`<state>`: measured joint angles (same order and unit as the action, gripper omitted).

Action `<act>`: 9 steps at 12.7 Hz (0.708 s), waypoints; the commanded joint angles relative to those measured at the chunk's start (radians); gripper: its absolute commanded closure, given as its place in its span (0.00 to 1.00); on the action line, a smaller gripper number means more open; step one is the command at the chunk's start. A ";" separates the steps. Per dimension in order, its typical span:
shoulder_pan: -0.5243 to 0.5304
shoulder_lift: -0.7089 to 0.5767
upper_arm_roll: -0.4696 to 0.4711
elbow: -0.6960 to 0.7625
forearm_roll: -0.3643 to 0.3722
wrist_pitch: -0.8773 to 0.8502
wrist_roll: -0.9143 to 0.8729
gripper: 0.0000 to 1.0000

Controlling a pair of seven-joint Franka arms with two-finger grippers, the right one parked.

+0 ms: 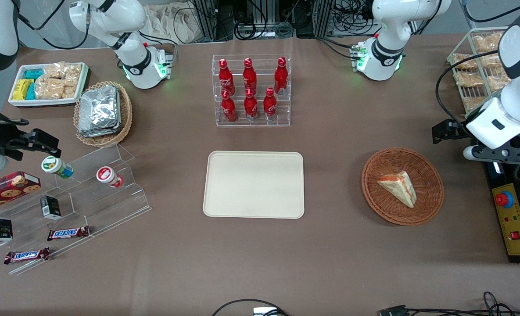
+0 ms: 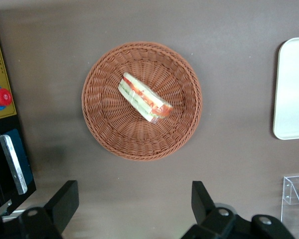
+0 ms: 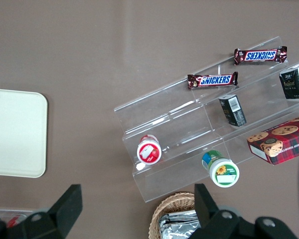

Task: Place sandwich from basket to tray
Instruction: 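Move the left gripper over the sandwich in the wicker basket and lower it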

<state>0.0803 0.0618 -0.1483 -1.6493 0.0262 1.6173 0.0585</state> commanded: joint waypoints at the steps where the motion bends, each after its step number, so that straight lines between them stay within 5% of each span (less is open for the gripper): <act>1: -0.002 0.049 -0.004 0.072 0.018 -0.028 0.007 0.00; 5: -0.002 0.133 -0.004 0.140 0.018 -0.069 0.001 0.00; 9: 0.003 0.127 0.000 -0.013 -0.002 0.086 -0.250 0.00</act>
<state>0.0823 0.1996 -0.1468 -1.5833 0.0272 1.6181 -0.0932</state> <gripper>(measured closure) 0.000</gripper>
